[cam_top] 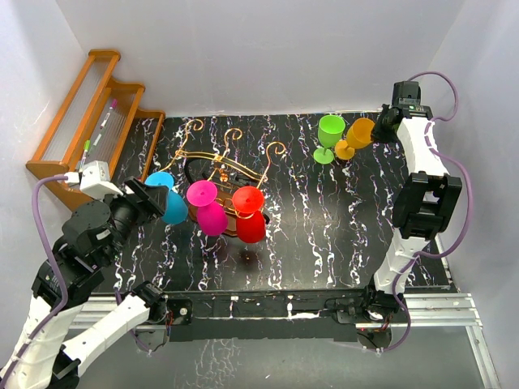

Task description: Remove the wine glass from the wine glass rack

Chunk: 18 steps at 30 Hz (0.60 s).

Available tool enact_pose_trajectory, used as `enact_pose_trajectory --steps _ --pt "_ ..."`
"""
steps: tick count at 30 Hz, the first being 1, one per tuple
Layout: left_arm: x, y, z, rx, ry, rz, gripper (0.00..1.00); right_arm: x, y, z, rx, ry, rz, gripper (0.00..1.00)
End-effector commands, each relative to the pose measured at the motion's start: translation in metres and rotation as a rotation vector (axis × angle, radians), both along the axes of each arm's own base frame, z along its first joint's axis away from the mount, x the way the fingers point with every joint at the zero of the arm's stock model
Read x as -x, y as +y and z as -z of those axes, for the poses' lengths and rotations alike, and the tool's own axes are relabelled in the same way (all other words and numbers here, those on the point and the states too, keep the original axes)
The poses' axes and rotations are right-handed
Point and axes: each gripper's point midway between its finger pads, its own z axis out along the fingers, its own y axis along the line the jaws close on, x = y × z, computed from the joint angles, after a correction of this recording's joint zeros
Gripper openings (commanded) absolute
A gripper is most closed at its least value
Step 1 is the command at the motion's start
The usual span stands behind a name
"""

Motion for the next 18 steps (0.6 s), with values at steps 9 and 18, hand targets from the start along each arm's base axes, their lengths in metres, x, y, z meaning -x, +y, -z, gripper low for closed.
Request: enact_pose_trajectory --steps 9,18 --pt "0.001 0.001 0.009 -0.004 0.022 -0.001 0.61 -0.008 -0.002 -0.001 0.026 -0.023 -0.002 0.16" --pt "0.0 -0.001 0.008 0.0 0.02 0.003 0.61 -0.013 0.009 -0.013 -0.015 -0.059 -0.04 0.27"
